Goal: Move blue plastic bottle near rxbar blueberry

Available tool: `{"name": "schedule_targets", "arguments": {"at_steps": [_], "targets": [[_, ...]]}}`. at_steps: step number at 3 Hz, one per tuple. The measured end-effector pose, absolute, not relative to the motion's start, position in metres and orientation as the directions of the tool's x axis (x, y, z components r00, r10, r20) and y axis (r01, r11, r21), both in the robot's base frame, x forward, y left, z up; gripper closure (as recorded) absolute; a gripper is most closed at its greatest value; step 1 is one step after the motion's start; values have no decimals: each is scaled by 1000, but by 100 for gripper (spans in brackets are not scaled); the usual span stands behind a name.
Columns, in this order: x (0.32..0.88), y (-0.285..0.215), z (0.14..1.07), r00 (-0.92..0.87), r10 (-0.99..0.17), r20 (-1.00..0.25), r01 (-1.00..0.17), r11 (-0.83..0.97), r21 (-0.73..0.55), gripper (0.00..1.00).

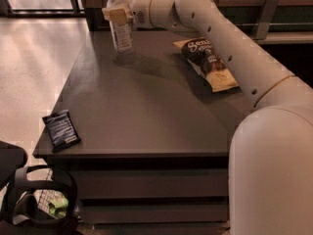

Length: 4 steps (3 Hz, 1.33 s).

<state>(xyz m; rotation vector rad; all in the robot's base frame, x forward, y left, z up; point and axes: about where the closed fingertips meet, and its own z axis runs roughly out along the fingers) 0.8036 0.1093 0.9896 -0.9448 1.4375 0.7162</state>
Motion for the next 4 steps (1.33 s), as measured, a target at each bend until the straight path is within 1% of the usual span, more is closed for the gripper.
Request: {"name": "schedule_targets", "arguments": {"at_steps": [1,2,3,4], "targets": [[776,102,1015,76,-162,-984,-868,476,-145,100],[745,95,1032,90,-155,-984,-874,462,-153,100],[697,91,1046,77,-134,-988,-884,449,-129,100],[642,101,1042,41,-160,-986,-891,440,-109,100]]}}
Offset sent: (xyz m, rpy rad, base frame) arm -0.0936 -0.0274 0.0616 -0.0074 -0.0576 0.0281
